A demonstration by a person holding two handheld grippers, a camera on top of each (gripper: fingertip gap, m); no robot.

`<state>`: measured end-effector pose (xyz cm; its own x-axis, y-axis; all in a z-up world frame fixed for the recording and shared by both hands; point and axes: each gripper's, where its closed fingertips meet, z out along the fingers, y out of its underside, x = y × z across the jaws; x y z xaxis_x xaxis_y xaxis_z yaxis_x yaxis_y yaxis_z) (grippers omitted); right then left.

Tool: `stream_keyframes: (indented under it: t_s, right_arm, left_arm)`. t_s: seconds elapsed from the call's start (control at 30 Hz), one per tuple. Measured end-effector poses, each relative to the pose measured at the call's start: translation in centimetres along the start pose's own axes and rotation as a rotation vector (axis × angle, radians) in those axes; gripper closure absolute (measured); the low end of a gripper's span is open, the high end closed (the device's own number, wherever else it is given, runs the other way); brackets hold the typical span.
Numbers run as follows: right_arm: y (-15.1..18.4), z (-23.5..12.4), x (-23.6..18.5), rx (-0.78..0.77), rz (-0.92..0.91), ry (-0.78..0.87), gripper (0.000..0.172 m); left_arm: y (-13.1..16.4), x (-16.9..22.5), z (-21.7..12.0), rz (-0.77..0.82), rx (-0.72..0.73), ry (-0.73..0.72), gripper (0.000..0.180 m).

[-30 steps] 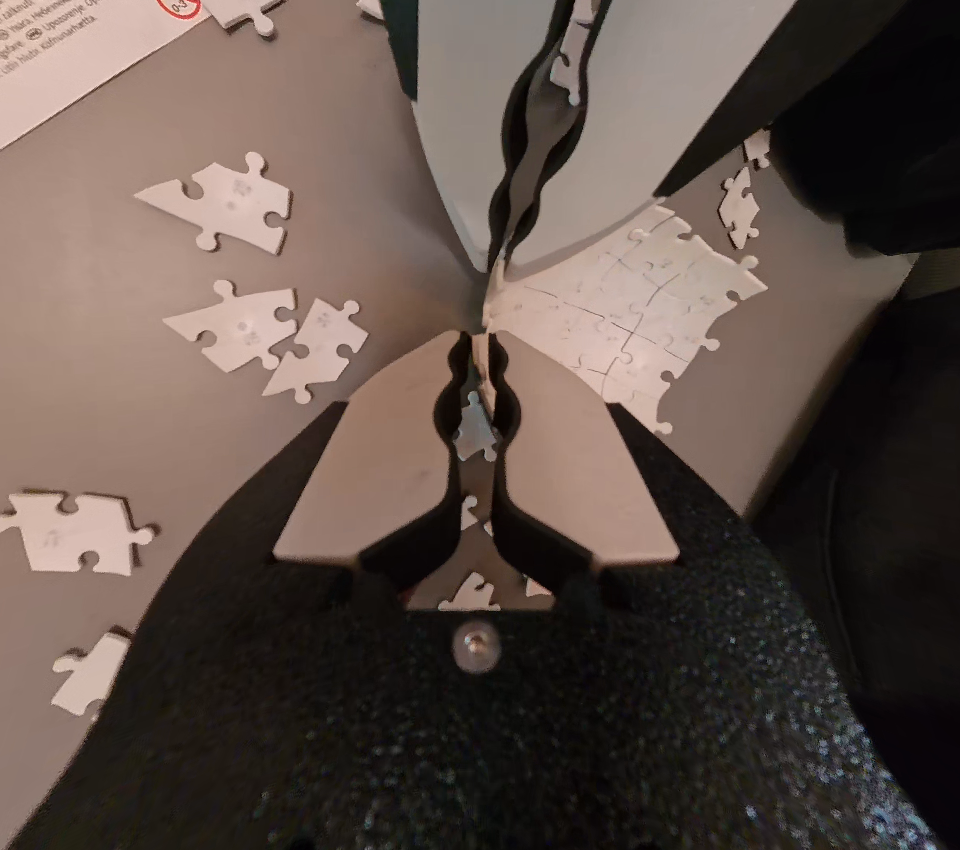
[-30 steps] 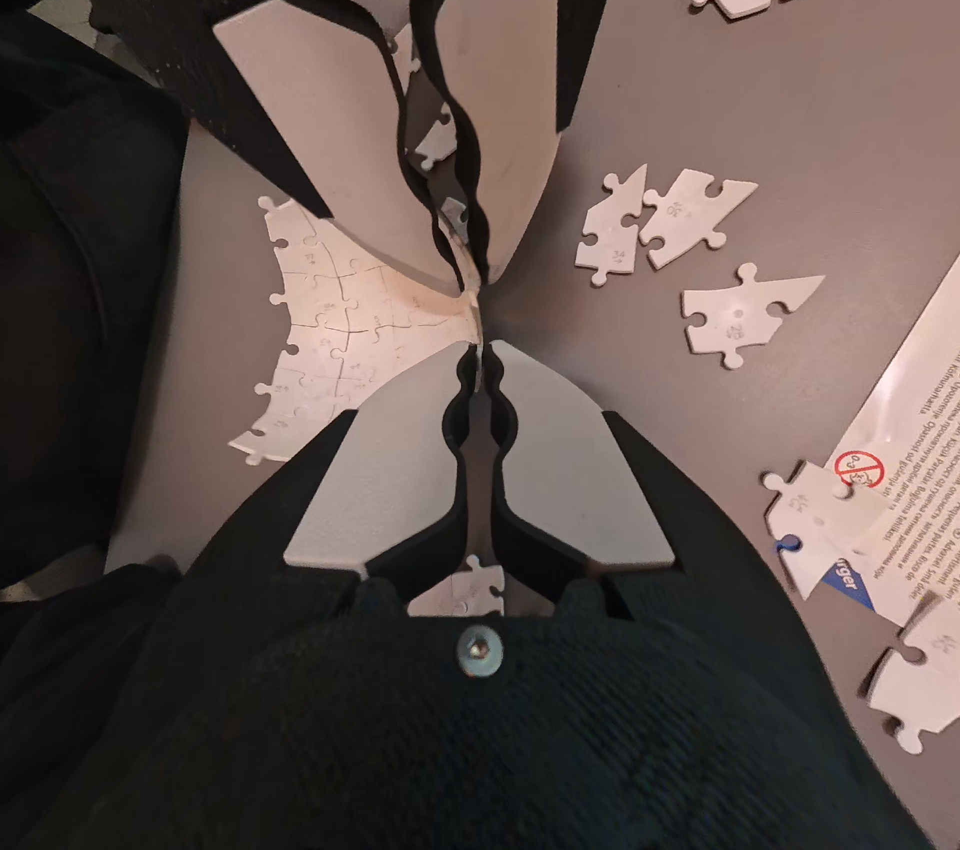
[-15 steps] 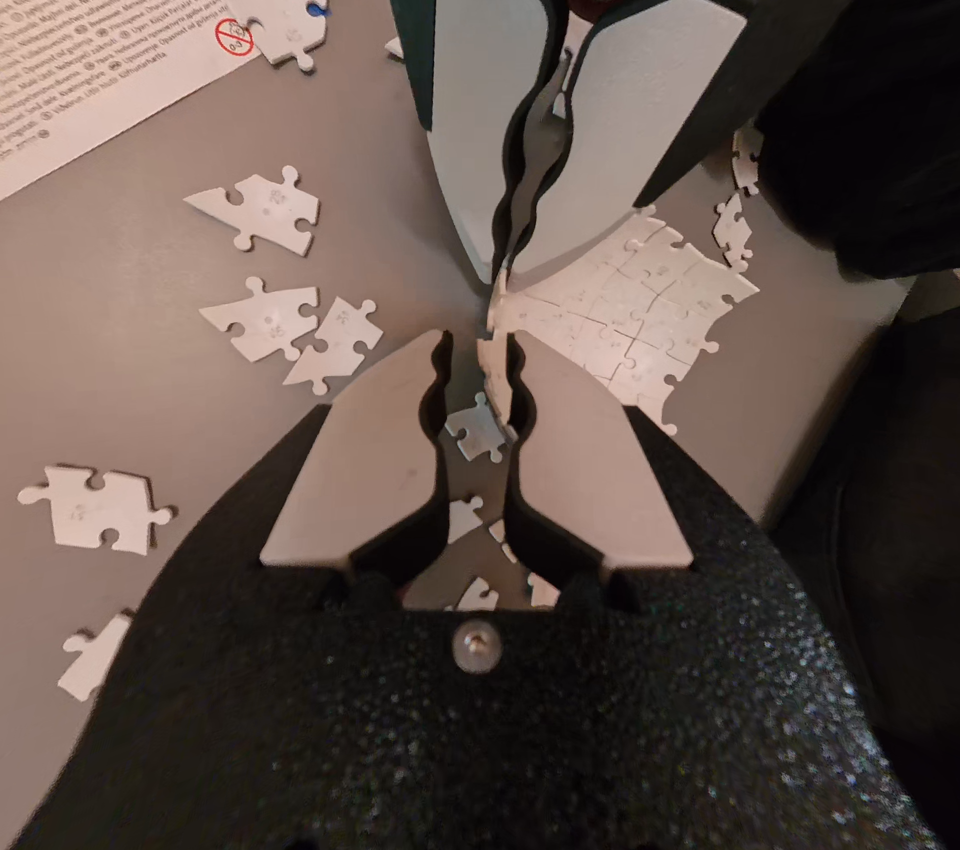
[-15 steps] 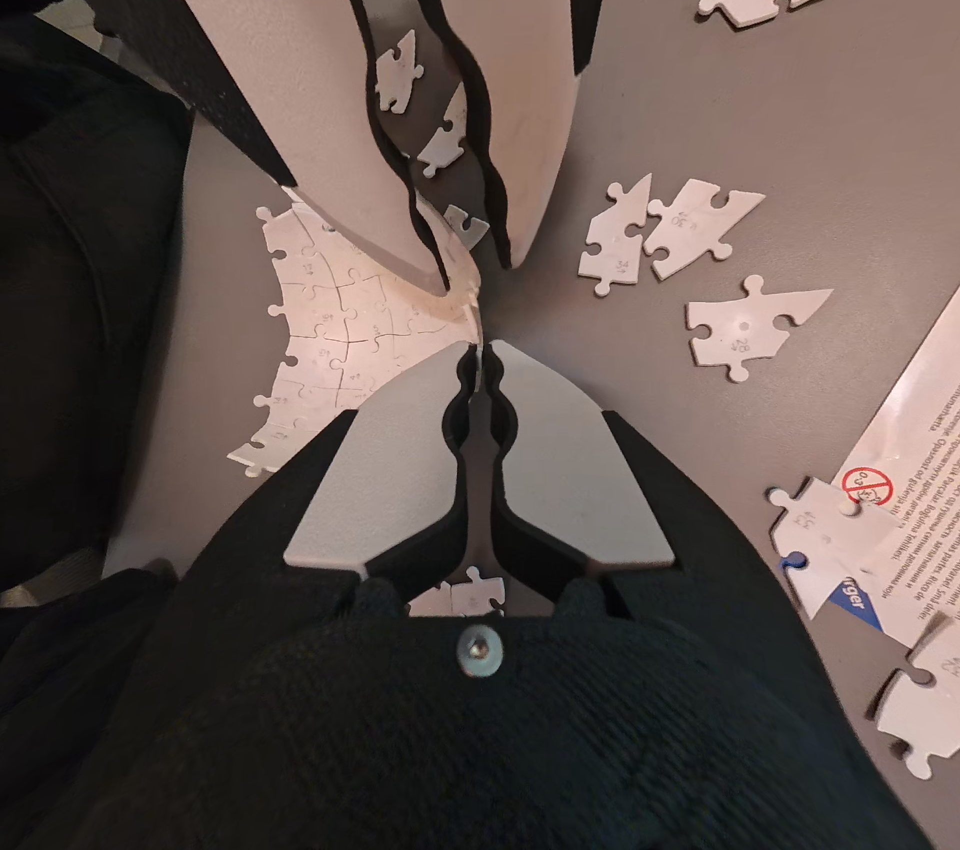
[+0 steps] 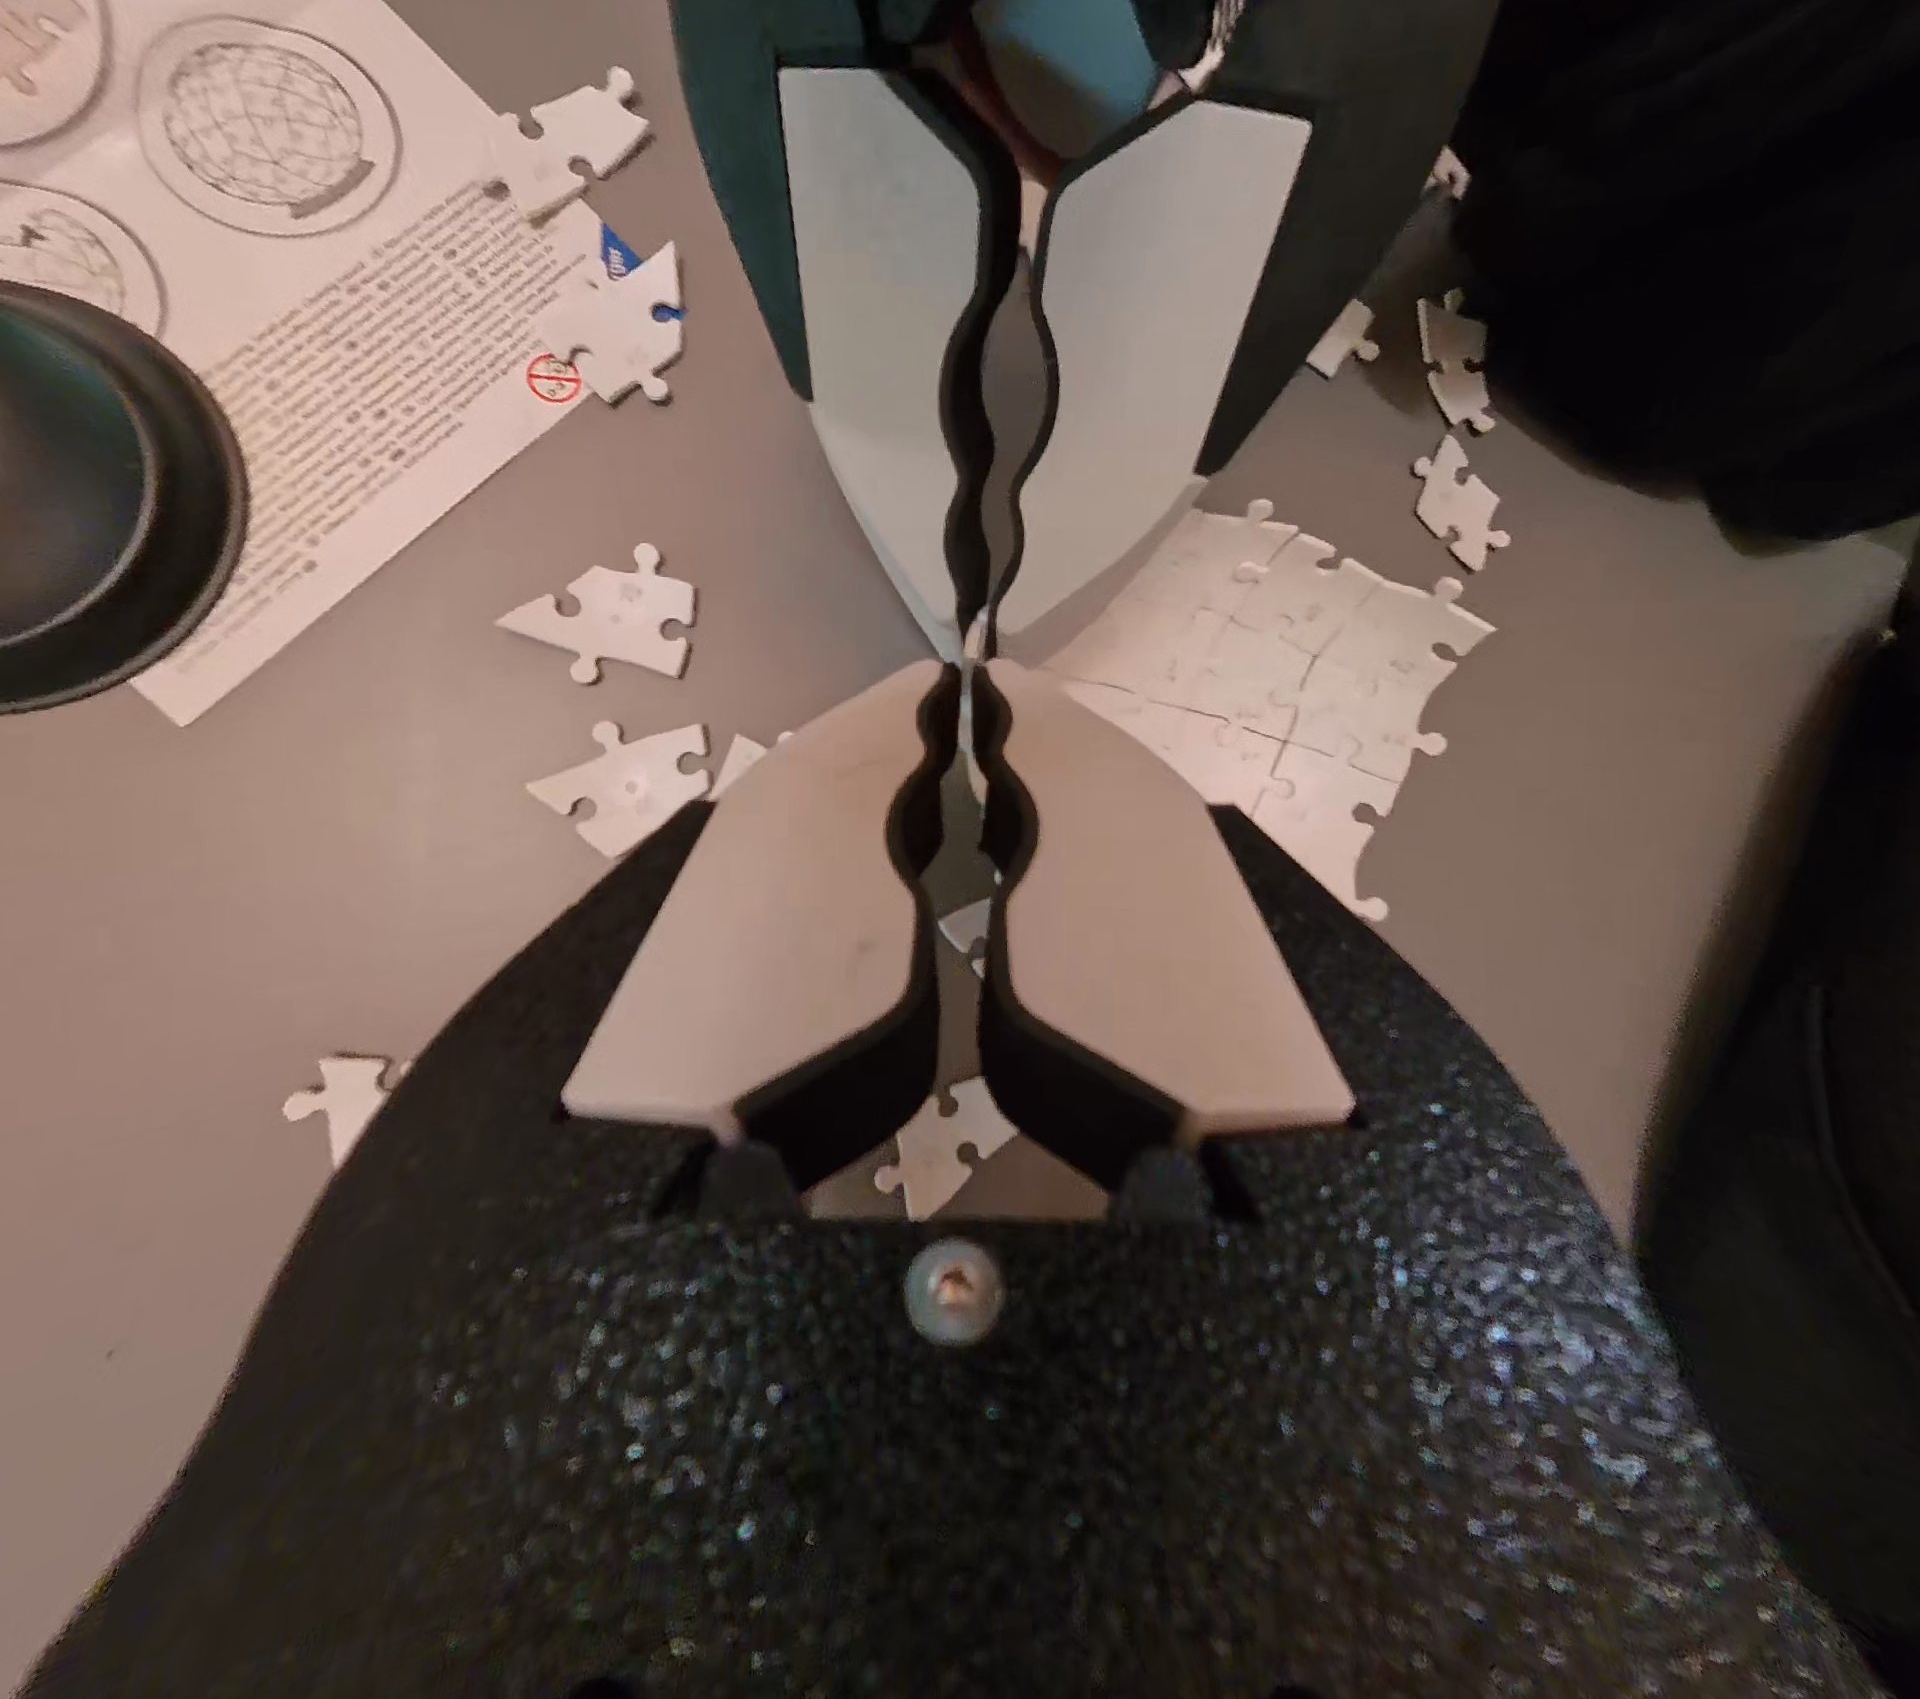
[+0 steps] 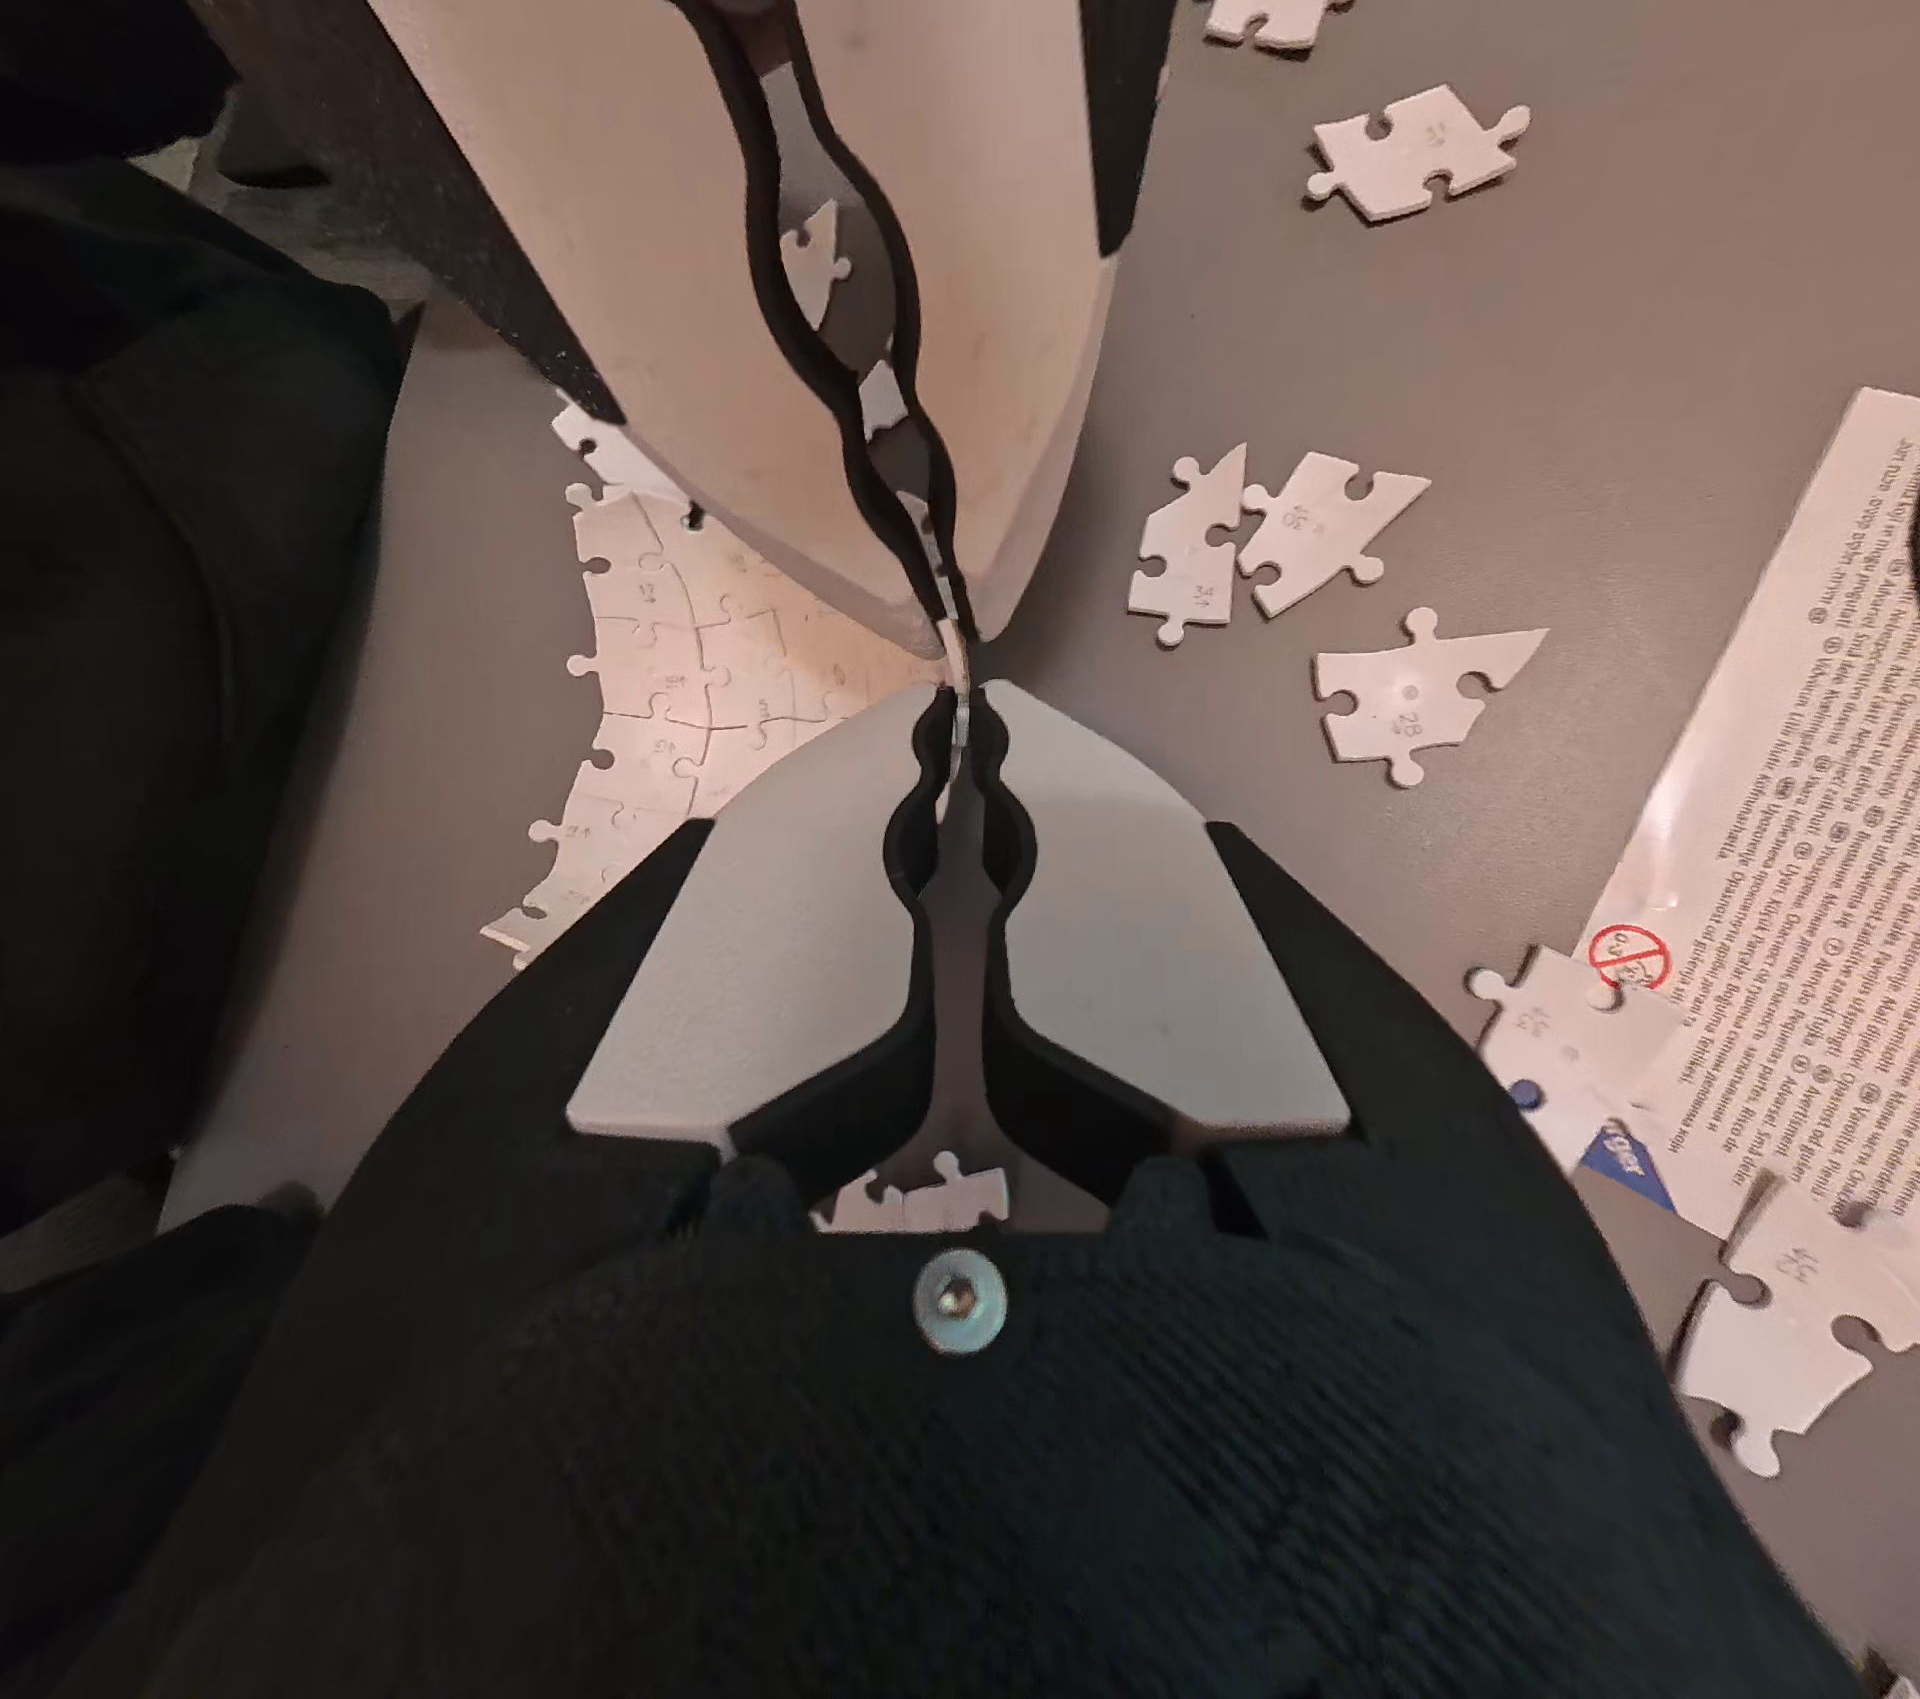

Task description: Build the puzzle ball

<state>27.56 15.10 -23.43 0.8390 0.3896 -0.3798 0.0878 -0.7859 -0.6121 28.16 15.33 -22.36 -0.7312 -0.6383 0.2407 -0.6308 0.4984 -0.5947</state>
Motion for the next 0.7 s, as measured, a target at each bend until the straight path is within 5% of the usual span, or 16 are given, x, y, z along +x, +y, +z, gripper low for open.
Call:
stream_keyframes:
  t_s: [0.03, 0.17, 0.33, 0.4, 0.63, 0.7]
  right_arm:
    - [-0.2, -0.2, 0.3, 0.016, 0.000, 0.017, 0.169]
    - [-0.6, -1.9, 0.7, 0.116, 0.020, 0.086, 0.145]
    - [-2.7, -3.5, -1.0, 0.316, 0.013, 0.079, 0.150]
    - [-2.5, -3.8, -0.9, 0.307, 0.019, 0.120, 0.168]
    - [-0.9, -3.0, -2.3, 0.179, 0.072, 0.155, 0.169]
    - [-0.8, -2.7, -2.5, 0.154, 0.080, 0.174, 0.169]
  left_arm:
    - [-0.2, -0.2, -0.1, -0.009, 0.017, -0.017, 0.179]
    - [-1.5, -1.1, -1.2, -0.071, 0.164, -0.063, 0.179]
    - [-4.0, -0.2, -3.0, -0.040, 0.377, -0.042, 0.179]
    - [-4.2, 0.4, -3.1, -0.010, 0.398, -0.007, 0.179]
    - [-3.0, 1.4, -2.7, 0.178, 0.242, -0.021, 0.164]
    - [-2.7, 1.9, -2.7, 0.272, 0.176, -0.012, 0.172]
